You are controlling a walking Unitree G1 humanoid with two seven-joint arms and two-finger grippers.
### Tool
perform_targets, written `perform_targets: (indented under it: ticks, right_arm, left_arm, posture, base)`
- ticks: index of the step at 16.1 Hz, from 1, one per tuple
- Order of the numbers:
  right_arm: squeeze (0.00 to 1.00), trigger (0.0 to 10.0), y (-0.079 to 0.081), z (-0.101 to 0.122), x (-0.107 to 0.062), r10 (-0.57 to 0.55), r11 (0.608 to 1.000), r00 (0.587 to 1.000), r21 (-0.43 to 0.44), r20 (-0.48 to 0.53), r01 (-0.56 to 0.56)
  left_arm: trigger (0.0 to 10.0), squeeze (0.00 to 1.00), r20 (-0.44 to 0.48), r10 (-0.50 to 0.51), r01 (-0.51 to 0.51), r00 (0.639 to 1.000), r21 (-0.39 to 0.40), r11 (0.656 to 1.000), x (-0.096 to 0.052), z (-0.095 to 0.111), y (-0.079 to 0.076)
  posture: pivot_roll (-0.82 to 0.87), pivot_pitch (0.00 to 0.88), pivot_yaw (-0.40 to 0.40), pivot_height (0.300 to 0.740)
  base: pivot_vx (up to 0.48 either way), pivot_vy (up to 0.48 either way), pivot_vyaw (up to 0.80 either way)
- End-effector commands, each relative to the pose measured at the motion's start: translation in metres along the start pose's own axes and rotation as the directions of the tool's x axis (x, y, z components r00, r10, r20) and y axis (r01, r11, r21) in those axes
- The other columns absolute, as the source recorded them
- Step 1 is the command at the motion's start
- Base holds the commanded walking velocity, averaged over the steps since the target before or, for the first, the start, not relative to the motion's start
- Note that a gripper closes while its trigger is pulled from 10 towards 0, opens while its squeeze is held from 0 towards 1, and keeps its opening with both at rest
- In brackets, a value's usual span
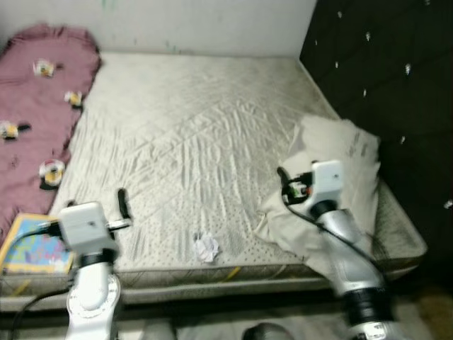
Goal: Clean up the room
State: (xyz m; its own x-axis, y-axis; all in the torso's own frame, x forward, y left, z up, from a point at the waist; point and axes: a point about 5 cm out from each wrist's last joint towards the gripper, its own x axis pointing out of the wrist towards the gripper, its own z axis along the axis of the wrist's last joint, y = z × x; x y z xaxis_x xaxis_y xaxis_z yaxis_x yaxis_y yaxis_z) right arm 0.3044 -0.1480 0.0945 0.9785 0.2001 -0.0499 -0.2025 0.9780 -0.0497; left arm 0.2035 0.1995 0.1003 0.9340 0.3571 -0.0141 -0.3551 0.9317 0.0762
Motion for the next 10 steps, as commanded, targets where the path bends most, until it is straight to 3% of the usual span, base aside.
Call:
perform_targets:
  ticks: [1,2,4,7,10]
  right_arm:
    - [0.0,10.0,-0.0045,0.0031,0.0014,-0.025,0.999,1.0,-0.044,0.003,0.025]
    - [0.0,10.0,-0.0029,0.0018,0.0013,-0.005,0.998,1.0,-0.059,-0.011,0.004]
    - [0.0,10.0,0.0008,0.0051,-0.0011,0.039,0.999,0.999,0.016,0.027,-0.04]
    - [0.0,10.0,0.0014,0.0048,-0.0007,0.03,0.998,0.999,0.052,0.029,-0.032]
    - [0.0,10.0,0.0015,0.0083,0.0004,0.036,0.999,0.998,-0.004,0.045,-0.036]
  left_arm:
    - [10.0,0.0,0.009,-0.012,0.012,1.0,-0.002,1.0,0.0001,0.0023,-0.0025]
    - [10.0,0.0,0.018,-0.012,0.012,1.0,0.003,1.0,-0.0007,0.003,-0.002]
    - [10.0,0.0,0.017,0.003,-0.003,1.0,0.013,1.0,-0.0024,0.0021,-0.0006]
    - [10.0,0.0,0.015,-0.002,0.002,1.0,0.015,1.0,-0.0019,0.0021,-0.0016]
    - [10.0,0.0,0.03,0.001,-0.002,1.0,0.041,0.999,0.0018,0.0047,0.0009]
  posture:
    - [0.05,0.037,-0.068,0.74]
    - [0.05,0.037,-0.069,0.74]
    - [0.05,0.034,-0.061,0.74]
    - [0.05,0.044,-0.058,0.74]
    - [0.05,0.054,-0.055,0.74]
  base:
    - [0.0,0.48,0.0]
    - [0.0,0.48,0.0]
    - [0.0,0.0,0.0]
    - [0.0,0.0,0.0]
    - [0.0,0.0,0.0]
